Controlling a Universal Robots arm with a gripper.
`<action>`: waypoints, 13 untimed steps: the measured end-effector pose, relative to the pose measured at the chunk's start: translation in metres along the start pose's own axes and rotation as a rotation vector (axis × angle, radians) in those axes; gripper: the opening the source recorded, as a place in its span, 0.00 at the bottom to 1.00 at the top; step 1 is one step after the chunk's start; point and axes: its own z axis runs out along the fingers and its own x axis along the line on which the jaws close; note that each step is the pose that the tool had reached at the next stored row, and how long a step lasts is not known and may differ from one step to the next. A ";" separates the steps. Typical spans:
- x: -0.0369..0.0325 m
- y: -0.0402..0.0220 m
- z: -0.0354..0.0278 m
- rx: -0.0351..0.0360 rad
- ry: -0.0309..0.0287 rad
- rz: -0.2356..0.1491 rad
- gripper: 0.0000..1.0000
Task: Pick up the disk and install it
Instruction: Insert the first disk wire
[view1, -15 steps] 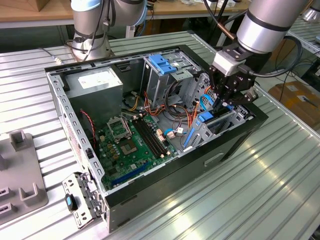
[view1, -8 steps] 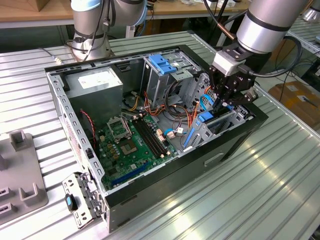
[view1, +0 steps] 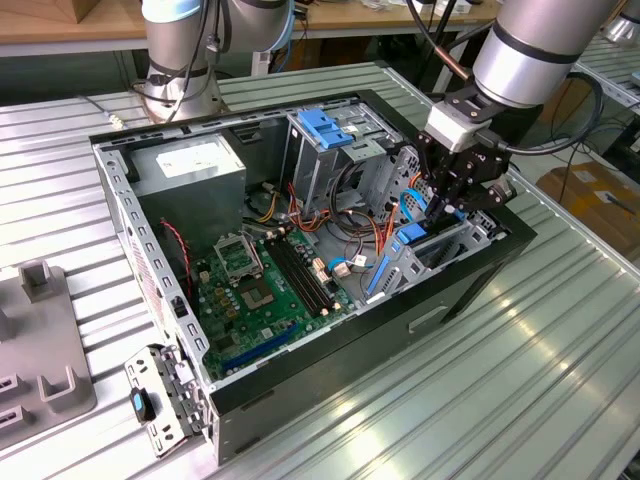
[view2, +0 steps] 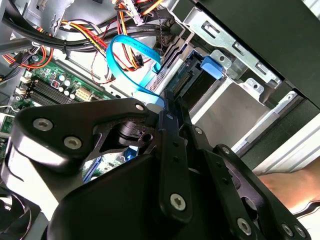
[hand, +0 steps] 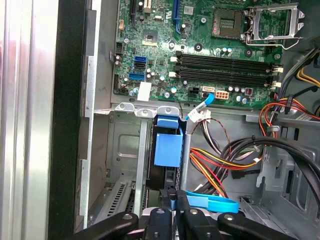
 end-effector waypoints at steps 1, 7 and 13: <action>0.0000 0.0000 0.0000 0.0000 0.0000 0.000 0.17; 0.0000 0.0000 -0.0001 -0.0001 0.0006 0.000 0.36; 0.0000 -0.0006 -0.0094 0.0000 0.0005 0.000 0.36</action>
